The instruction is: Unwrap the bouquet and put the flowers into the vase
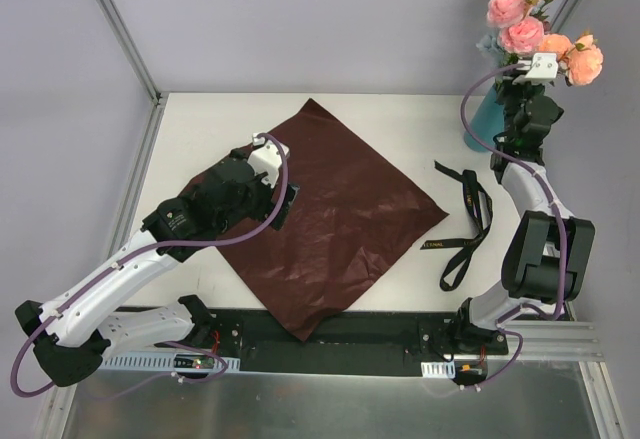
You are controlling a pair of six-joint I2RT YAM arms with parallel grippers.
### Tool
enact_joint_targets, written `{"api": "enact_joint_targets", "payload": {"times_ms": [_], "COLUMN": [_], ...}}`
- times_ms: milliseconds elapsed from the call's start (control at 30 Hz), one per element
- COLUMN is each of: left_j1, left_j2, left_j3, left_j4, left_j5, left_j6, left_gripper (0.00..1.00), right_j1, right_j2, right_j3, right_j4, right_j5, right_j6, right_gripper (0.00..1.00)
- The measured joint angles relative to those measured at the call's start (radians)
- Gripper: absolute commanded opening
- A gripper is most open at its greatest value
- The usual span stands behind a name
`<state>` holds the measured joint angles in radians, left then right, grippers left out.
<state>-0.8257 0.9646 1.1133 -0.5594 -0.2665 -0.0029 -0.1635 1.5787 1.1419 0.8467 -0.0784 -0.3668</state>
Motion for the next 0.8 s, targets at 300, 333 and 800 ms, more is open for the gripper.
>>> {"api": "enact_joint_targets", "payload": {"times_ms": [300,333,800], "left_j1": [0.000,0.000,0.000], "left_j2": [0.000,0.000,-0.023], "left_j3": [0.000,0.000,0.000], "left_j4": [0.000,0.000,0.000], "left_j5": [-0.001,-0.001,0.001], "left_j6": [0.000,0.000,-0.009], "left_gripper": [0.99,0.99,0.99], "right_j1": [0.000,0.000,-0.001], "right_j2": [0.002,0.003,-0.138], "right_j3": [-0.031,-0.031,-0.051], "right_j4": [-0.071,-0.089,-0.386], "right_j5": [0.052,0.067,0.137], "right_j6": [0.075,0.082,0.249], "right_gripper": [0.35,0.35,0.39]}}
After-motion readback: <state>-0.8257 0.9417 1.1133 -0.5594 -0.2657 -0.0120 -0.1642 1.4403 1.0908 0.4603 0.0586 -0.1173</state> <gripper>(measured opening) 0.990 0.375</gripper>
